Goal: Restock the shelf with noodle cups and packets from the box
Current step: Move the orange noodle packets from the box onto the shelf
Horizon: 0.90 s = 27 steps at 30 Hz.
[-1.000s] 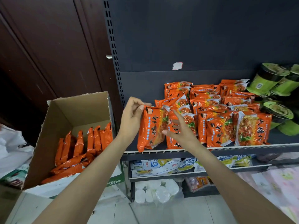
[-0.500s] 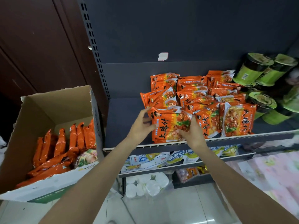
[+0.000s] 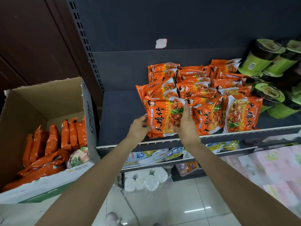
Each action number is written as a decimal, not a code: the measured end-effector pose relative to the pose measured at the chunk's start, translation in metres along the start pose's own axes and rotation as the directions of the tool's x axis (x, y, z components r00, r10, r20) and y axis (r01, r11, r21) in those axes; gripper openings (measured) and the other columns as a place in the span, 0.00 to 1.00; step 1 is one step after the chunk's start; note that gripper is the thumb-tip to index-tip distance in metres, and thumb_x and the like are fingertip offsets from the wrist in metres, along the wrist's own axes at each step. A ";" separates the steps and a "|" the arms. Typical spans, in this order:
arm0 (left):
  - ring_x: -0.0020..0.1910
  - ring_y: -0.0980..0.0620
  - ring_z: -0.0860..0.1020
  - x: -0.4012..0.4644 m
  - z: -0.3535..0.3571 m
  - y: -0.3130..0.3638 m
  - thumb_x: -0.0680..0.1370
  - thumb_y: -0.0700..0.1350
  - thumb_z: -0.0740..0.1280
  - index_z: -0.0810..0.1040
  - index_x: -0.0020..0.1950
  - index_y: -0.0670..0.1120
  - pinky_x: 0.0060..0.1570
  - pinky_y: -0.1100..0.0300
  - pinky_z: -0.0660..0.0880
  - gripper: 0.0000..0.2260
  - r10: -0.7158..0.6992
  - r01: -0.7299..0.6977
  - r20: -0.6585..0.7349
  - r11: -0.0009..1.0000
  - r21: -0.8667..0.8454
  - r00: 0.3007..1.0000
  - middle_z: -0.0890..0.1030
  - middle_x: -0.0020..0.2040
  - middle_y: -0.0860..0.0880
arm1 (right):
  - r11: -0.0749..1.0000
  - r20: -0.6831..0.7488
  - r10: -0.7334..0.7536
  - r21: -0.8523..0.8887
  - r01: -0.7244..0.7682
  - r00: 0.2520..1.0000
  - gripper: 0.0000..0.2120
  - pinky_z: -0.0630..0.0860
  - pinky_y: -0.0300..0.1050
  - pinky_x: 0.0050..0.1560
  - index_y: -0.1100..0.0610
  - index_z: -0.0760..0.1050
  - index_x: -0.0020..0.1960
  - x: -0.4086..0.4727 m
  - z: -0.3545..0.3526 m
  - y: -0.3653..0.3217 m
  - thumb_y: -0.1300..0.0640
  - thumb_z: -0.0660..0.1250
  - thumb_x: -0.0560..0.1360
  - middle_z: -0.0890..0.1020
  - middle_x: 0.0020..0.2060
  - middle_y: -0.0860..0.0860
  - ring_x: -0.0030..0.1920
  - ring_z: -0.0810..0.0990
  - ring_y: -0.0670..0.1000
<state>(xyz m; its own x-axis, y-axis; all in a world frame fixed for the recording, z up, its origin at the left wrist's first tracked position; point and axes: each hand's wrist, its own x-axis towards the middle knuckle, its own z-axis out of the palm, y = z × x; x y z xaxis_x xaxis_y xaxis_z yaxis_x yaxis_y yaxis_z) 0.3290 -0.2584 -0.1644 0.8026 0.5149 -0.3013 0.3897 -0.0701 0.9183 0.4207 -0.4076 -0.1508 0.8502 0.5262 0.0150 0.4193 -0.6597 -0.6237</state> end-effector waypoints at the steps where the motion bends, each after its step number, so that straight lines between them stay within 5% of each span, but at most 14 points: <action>1: 0.56 0.48 0.78 0.002 0.000 0.000 0.74 0.36 0.69 0.75 0.62 0.45 0.60 0.45 0.74 0.17 0.008 -0.008 -0.017 1.000 0.001 1.000 0.80 0.52 0.48 | 0.999 -0.009 -0.005 -0.031 0.004 1.000 0.48 0.70 0.50 0.63 0.54 0.36 0.76 0.001 0.001 -0.002 0.66 0.68 0.73 0.59 0.73 0.58 0.68 0.68 0.59; 9: 0.52 0.53 0.78 -0.005 0.000 0.000 0.72 0.37 0.72 0.71 0.67 0.46 0.52 0.62 0.75 0.24 0.113 -0.109 -0.082 0.992 0.058 0.990 0.79 0.55 0.51 | 0.991 -0.071 -0.059 -0.121 0.050 0.996 0.56 0.78 0.47 0.51 0.52 0.31 0.75 -0.007 0.007 0.001 0.64 0.74 0.69 0.64 0.69 0.58 0.60 0.76 0.56; 14: 0.45 0.60 0.80 -0.015 -0.003 0.007 0.74 0.36 0.71 0.59 0.73 0.60 0.41 0.72 0.77 0.36 0.312 -0.308 -0.197 0.950 0.055 0.929 0.73 0.56 0.54 | 0.979 -0.046 -0.069 -0.196 0.059 0.997 0.57 0.77 0.44 0.39 0.47 0.28 0.74 -0.012 0.004 0.005 0.66 0.72 0.70 0.61 0.70 0.58 0.49 0.80 0.56; 19: 0.46 0.56 0.79 -0.016 -0.002 0.011 0.76 0.36 0.68 0.63 0.71 0.60 0.50 0.57 0.79 0.30 0.412 -0.347 -0.134 0.872 0.345 0.901 0.72 0.59 0.51 | 0.876 -0.085 -0.209 -0.460 0.147 0.974 0.48 0.66 0.52 0.67 0.52 0.44 0.77 -0.010 0.005 0.001 0.63 0.74 0.70 0.51 0.74 0.62 0.74 0.54 0.60; 27: 0.45 0.53 0.78 -0.019 -0.003 0.003 0.75 0.37 0.68 0.61 0.72 0.58 0.49 0.50 0.79 0.31 0.328 -0.274 -0.037 0.840 0.469 0.944 0.76 0.51 0.50 | 0.832 0.052 -0.239 -0.504 0.232 0.970 0.43 0.68 0.50 0.66 0.52 0.50 0.76 -0.006 0.006 -0.006 0.62 0.73 0.70 0.54 0.75 0.55 0.74 0.55 0.56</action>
<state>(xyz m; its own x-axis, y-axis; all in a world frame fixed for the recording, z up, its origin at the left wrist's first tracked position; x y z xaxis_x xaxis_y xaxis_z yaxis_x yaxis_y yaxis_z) 0.3138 -0.2658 -0.1553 0.8688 0.4944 0.0264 0.3194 -0.6006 0.7330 0.4112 -0.4039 -0.1521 0.7077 0.6958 0.1224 0.7065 -0.6973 -0.1212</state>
